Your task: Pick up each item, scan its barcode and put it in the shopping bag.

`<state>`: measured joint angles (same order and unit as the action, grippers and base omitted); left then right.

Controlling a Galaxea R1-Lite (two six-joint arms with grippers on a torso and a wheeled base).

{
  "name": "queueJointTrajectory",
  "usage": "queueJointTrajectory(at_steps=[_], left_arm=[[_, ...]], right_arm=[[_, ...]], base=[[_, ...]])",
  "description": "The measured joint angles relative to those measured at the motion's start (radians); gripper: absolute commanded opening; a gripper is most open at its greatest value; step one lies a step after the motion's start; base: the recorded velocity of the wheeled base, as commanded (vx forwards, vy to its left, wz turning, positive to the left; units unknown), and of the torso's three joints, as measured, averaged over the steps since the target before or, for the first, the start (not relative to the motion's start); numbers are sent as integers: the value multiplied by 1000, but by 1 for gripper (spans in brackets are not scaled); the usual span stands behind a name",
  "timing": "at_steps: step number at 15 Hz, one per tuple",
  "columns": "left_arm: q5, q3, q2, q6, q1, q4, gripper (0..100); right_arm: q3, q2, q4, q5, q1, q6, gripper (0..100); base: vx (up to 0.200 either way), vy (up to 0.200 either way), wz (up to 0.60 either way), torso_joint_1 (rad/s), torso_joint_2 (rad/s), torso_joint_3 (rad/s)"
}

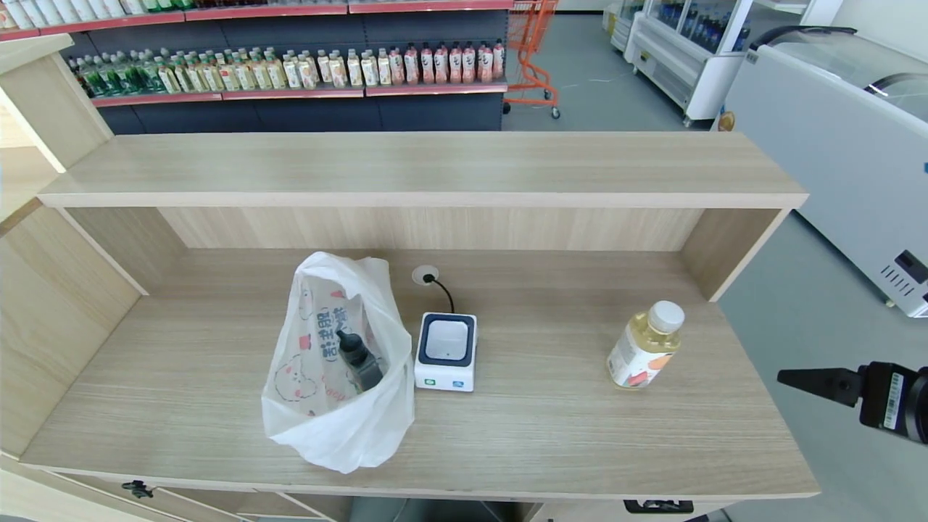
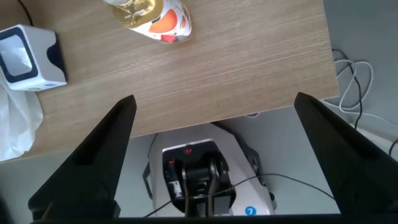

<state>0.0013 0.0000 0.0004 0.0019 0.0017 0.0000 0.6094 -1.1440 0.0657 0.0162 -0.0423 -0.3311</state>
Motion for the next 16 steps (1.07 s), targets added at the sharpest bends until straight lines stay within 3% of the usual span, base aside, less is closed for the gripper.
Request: queueJointTrajectory(at_steps=[7, 13, 16], left_arm=[[0, 0, 0, 0, -1, 0, 100], [0, 0, 0, 0, 0, 0, 100], [0, 0, 0, 0, 0, 0, 100]], right_arm=[[4, -85, -32, -62, -27, 16, 100], [-96, -230, -454, -70, -180, 101, 100], [-139, -315, -581, -70, -201, 129, 100]], base=[[0, 0, 0, 0, 0, 0], [0, 0, 0, 0, 0, 0], [0, 0, 0, 0, 0, 0]])
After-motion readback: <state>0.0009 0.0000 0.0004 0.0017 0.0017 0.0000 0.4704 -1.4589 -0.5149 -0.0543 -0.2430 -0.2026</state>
